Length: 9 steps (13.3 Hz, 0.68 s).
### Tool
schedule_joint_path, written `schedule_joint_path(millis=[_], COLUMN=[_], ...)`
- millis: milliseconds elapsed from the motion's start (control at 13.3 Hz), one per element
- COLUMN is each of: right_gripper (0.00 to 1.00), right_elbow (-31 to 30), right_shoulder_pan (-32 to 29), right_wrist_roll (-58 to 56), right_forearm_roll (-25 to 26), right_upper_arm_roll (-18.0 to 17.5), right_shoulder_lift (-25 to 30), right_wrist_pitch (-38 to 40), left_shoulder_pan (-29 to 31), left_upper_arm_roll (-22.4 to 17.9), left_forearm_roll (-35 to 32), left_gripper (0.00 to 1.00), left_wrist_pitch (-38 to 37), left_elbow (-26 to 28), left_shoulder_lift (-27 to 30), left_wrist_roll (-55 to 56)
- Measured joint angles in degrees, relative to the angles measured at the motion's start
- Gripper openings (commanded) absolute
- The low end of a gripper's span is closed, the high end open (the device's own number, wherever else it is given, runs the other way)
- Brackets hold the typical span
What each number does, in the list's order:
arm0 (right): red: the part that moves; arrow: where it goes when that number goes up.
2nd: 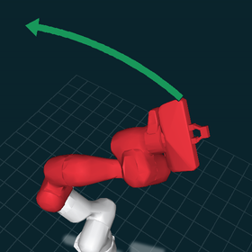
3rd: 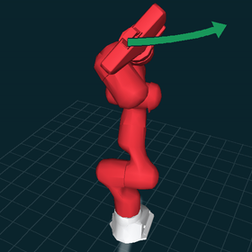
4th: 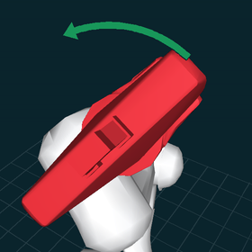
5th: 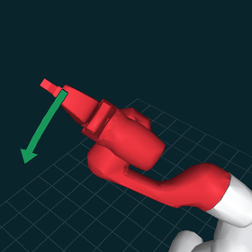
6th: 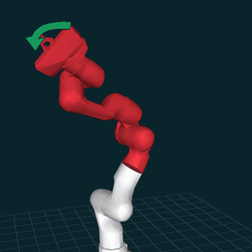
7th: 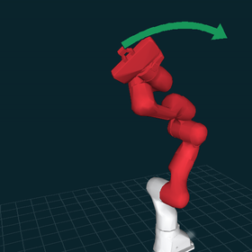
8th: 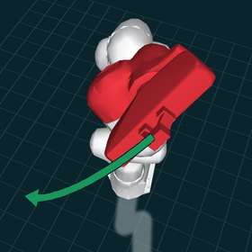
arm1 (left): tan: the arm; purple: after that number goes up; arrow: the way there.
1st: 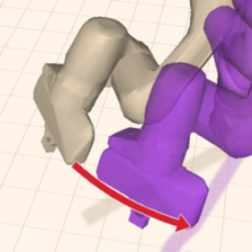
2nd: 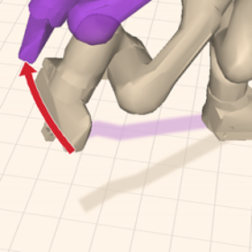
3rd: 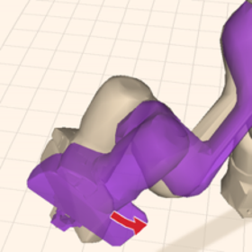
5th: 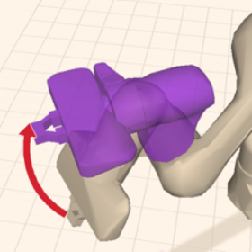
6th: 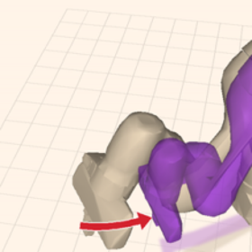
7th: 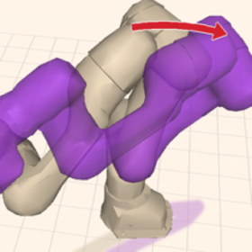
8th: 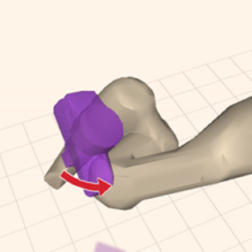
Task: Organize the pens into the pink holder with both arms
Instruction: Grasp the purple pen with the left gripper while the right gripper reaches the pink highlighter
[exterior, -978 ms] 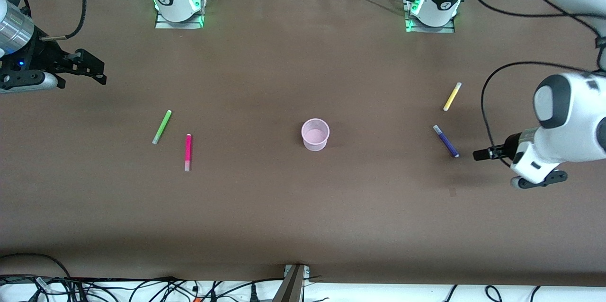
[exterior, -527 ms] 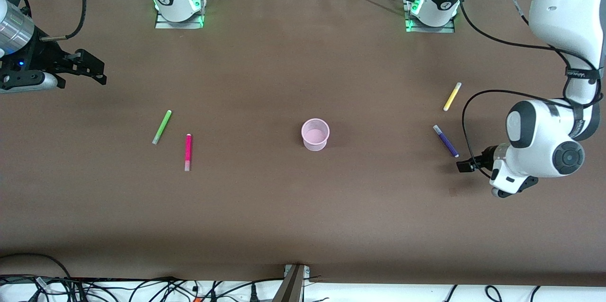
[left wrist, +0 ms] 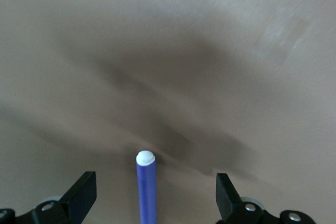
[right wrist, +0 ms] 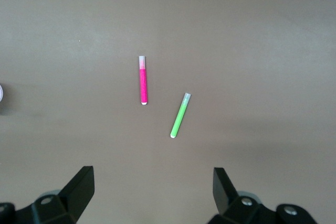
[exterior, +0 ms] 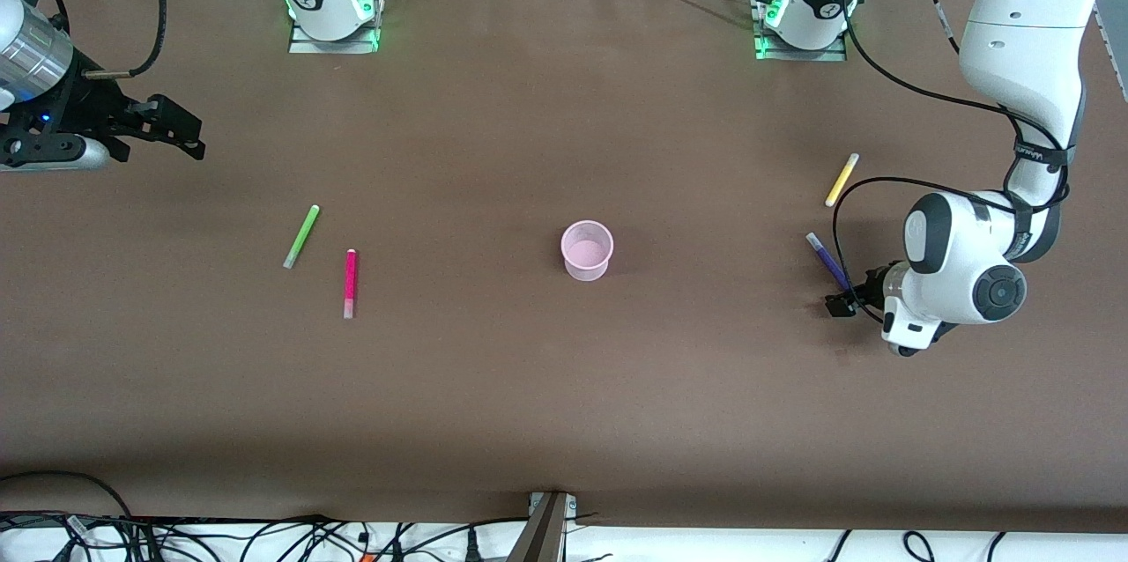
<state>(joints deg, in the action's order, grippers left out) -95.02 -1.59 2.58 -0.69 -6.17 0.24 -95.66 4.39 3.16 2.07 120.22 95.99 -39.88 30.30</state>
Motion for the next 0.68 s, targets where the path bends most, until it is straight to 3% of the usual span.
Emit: schedule_joint_path(millis=[75,602,677], right_gripper=[1.0,1.0,1.0], right_elbow=[0.0,-0.01,-0.04], right_shoulder_pan=[0.0,0.99,1.63], right_wrist_roll=[0.0,0.0,0.0], right_forearm_roll=[0.0,0.0,0.01], right_upper_arm_roll=[0.01,-0.05,-0.07], right_shoulder_lift=[-0.02,-1.71,-2.25], right_wrist_pitch=[0.0,0.02,0.05], left_shoulder_pan=[0.0,0.0,0.0], left_upper_arm_roll=[0.0,0.0,0.0], left_forearm_roll=[0.0,0.0,0.0], left_gripper=[0.94,0.05,0.0], left_wrist_pitch=[0.94,4.04,4.06], left_elbow=[0.94,4.64,4.68], left_shoulder_lift=[0.2,2.04,2.05], left_wrist_roll=[0.07,1.04,1.05])
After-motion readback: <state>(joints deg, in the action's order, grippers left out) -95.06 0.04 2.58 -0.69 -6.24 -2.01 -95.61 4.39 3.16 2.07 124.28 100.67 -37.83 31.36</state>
